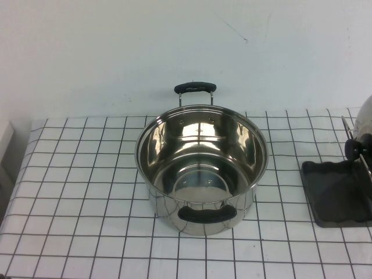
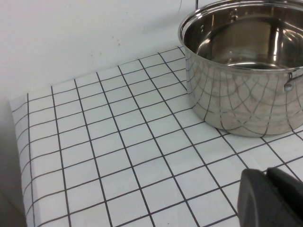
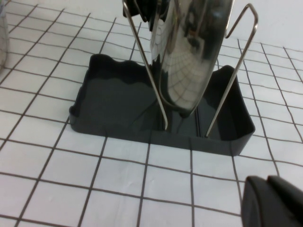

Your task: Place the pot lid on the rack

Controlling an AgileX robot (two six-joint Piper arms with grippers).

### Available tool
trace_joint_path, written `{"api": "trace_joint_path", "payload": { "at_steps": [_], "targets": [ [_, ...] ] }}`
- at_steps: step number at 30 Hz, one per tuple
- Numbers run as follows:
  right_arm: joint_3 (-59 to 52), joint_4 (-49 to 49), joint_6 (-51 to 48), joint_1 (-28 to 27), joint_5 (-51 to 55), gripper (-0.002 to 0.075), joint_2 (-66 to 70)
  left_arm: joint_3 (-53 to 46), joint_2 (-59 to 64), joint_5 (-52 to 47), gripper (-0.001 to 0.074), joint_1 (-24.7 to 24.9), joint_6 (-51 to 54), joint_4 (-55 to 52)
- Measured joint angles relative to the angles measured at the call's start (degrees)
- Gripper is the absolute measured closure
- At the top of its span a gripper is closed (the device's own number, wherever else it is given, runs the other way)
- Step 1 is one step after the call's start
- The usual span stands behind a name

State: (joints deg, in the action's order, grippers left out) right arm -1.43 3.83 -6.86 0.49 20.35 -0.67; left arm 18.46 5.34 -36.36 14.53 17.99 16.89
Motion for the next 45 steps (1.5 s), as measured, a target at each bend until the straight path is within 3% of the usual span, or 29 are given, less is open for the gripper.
{"api": "trace_joint_path", "payload": {
  "at_steps": [23, 28, 32, 36, 45],
  "targets": [
    [0.00, 0.00, 0.00, 0.00, 0.00, 0.0727, 0.00, -0.61, 0.00, 0.40, 0.0737, -0.18, 0.00, -1.30],
    [0.00, 0.00, 0.00, 0.00, 0.00, 0.0727, 0.00, -4.93, 0.00, 9.57, 0.0737, -4.53, -2.63, -2.59],
    [0.00, 0.00, 0.00, 0.00, 0.00, 0.0727, -0.10, -9.61, -0.56, 20.39, 0.0737, -10.51, -10.98, -4.23],
    [0.00, 0.00, 0.00, 0.00, 0.00, 0.0727, -0.10, -14.53, -4.60, 22.88, 0.0737, -15.14, -19.48, -9.27],
    [0.00, 0.00, 0.00, 0.00, 0.00, 0.0727, -0.10, -20.03, -5.92, 20.76, 0.0737, -14.98, -22.63, -11.80]
  ]
}}
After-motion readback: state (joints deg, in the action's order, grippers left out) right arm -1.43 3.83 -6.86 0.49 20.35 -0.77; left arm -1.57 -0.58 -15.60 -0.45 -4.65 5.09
